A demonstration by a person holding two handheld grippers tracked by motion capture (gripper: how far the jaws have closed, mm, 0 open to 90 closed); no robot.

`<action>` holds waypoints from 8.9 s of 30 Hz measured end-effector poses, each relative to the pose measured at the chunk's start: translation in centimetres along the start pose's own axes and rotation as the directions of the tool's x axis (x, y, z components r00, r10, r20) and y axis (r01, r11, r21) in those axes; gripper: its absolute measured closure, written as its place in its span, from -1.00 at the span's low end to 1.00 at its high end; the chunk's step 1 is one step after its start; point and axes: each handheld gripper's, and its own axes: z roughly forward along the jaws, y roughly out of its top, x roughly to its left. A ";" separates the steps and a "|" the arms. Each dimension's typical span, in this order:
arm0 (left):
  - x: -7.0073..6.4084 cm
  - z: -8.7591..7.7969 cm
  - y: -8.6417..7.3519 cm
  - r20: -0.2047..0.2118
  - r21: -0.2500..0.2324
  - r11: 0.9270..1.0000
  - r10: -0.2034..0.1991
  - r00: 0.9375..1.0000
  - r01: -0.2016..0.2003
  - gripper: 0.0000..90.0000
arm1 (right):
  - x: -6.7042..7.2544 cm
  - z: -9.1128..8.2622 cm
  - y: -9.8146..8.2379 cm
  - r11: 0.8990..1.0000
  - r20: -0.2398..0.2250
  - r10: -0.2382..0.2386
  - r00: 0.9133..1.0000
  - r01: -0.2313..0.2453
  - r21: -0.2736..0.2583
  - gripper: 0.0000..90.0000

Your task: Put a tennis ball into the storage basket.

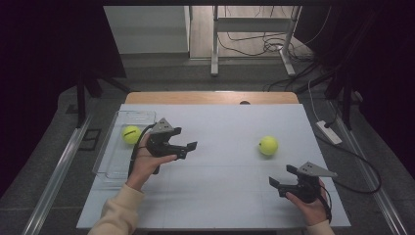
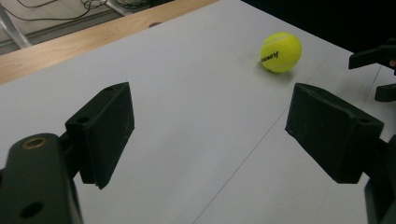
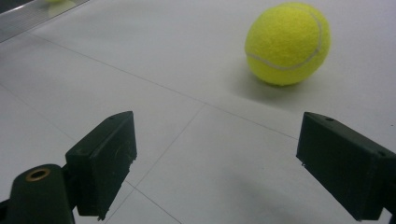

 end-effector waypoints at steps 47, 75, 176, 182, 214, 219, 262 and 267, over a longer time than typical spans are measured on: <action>-2.3 5.6 1.9 0.099 0.060 0.997 0.033 0.995 -0.039 -0.63 | 0.4 0.0 0.2 1.000 -0.012 -0.006 1.000 0.006 -0.005 -0.74; -3.5 8.1 3.3 0.122 0.085 0.995 0.041 0.992 -0.051 -0.63 | 0.5 0.1 0.2 1.000 -0.015 -0.007 1.000 0.007 -0.004 -0.74; -6.6 17.0 6.2 0.179 0.169 0.980 0.073 0.981 -0.104 -0.62 | 0.6 0.6 0.2 1.000 -0.036 -0.007 0.999 0.007 0.006 -0.74; -7.1 17.9 6.4 0.188 0.180 0.977 0.079 0.979 -0.113 -0.62 | 0.5 0.6 0.2 1.000 -0.036 -0.002 0.999 0.002 0.004 -0.74; -8.5 21.2 6.8 0.194 0.219 0.969 0.072 0.978 -0.115 -0.62 | 0.5 0.6 0.1 1.000 -0.037 -0.004 0.999 0.004 0.005 -0.74; -8.5 21.4 6.8 0.199 0.220 0.968 0.074 0.977 -0.118 -0.62 | 0.6 0.6 0.1 1.000 -0.038 -0.004 0.999 0.004 0.007 -0.74; -9.9 24.6 7.5 0.238 0.242 0.963 0.063 0.969 -0.122 -0.66 | 0.6 0.4 0.0 1.000 -0.035 -0.002 0.999 0.002 0.003 -0.74; -10.0 25.1 7.4 0.239 0.252 0.959 0.069 0.969 -0.130 -0.66 | 0.5 0.4 0.0 1.000 -0.034 0.000 0.999 0.000 0.003 -0.74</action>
